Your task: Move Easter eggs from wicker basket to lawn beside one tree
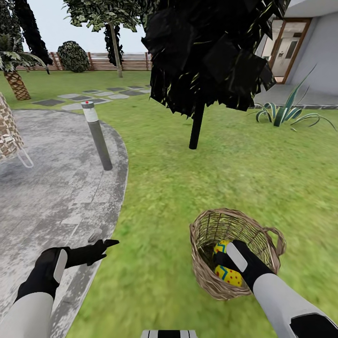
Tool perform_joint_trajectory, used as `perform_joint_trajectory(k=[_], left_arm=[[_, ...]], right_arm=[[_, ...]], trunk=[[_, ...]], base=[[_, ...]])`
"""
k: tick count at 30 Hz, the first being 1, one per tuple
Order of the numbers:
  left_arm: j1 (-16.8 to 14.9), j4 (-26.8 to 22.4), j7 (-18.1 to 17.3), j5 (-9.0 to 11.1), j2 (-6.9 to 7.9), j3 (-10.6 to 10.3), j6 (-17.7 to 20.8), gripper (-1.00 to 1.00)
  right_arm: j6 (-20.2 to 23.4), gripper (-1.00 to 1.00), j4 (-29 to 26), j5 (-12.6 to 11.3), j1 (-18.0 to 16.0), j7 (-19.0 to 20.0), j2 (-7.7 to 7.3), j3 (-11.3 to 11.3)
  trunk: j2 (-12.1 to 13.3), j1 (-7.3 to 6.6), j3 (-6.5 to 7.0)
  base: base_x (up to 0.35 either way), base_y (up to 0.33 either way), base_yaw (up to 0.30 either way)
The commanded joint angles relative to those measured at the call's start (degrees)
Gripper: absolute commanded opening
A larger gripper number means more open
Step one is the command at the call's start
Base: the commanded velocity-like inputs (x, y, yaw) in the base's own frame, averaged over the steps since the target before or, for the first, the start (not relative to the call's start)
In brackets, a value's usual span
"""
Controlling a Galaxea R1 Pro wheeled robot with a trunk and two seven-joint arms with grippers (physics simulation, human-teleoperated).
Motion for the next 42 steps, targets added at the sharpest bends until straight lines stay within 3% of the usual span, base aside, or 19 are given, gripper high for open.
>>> perform_joint_trajectory(k=[1, 12, 29, 39, 42], left_arm=[[0.0, 0.0, 0.0, 0.2, -0.01, 0.1, 0.5, 1.0], [0.0, 0.0, 0.0, 0.2, -0.09, 0.1, 0.5, 1.0], [0.0, 0.0, -0.1, 0.3, -0.01, 0.1, 0.5, 1.0], [0.0, 0.0, -0.1, 0.3, -0.47, 0.1, 1.1, 1.0], [0.0, 0.0, -0.1, 0.3, -0.52, 0.1, 1.1, 1.0]], right_arm=[[0.1, 1.0, -0.1, -0.6, 0.0, -0.5, -0.08, 0.5], [0.1, 1.0, -0.1, -0.5, 0.0, -0.5, -0.08, 0.5], [0.1, 1.0, -0.3, -0.6, 0.0, -0.2, -0.54, 0.5], [0.1, 1.0, -0.4, -0.6, 0.2, 0.3, -0.74, 0.2], [0.1, 1.0, -0.4, -0.8, 0.2, 0.3, -1.49, 0.2]], trunk=[[0.0, 0.0, -0.05], [0.0, 0.0, -0.05], [-0.2, 0.44, -3.82], [-0.2, 0.44, -3.82], [-0.3, 0.52, -4.48]], base=[[0.145, -0.087, 0.0], [0.041, -0.03, 0.0], [0.0, 0.0, 0.0], [0.0, 0.0, 0.0], [0.0, 0.0, 0.0]])
